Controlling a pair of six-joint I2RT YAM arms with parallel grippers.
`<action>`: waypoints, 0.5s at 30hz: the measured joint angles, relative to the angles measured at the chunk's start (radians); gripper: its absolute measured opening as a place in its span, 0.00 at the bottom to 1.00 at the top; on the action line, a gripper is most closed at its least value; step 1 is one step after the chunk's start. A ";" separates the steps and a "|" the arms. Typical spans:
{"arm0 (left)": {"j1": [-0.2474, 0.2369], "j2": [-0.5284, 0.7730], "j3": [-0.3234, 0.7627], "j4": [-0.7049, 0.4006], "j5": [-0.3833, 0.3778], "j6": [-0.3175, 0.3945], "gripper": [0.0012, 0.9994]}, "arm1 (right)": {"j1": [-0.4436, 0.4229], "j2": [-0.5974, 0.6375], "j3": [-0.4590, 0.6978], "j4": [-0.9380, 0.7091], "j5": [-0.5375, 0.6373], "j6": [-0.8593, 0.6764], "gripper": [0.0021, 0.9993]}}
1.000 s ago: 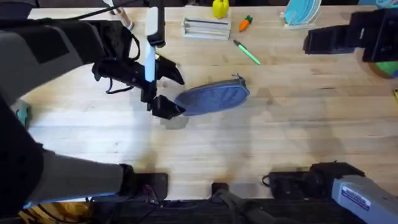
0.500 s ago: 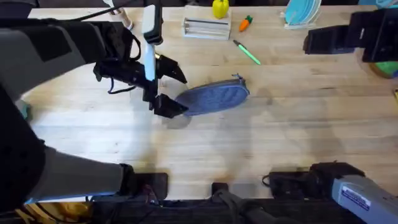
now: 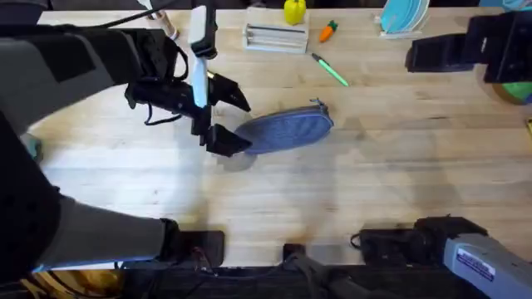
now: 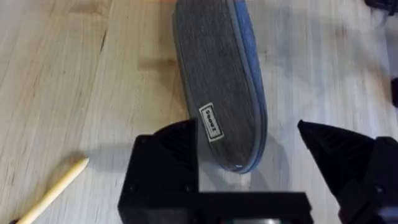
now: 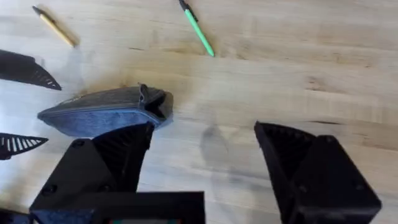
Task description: Unzip the bag, pick up the pens from the table one at a time and place them inside, then zip the bag closed.
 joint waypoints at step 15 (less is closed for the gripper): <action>0.000 0.000 0.000 0.005 -0.032 0.000 0.25 | 0.000 0.000 0.000 0.000 0.000 0.000 1.00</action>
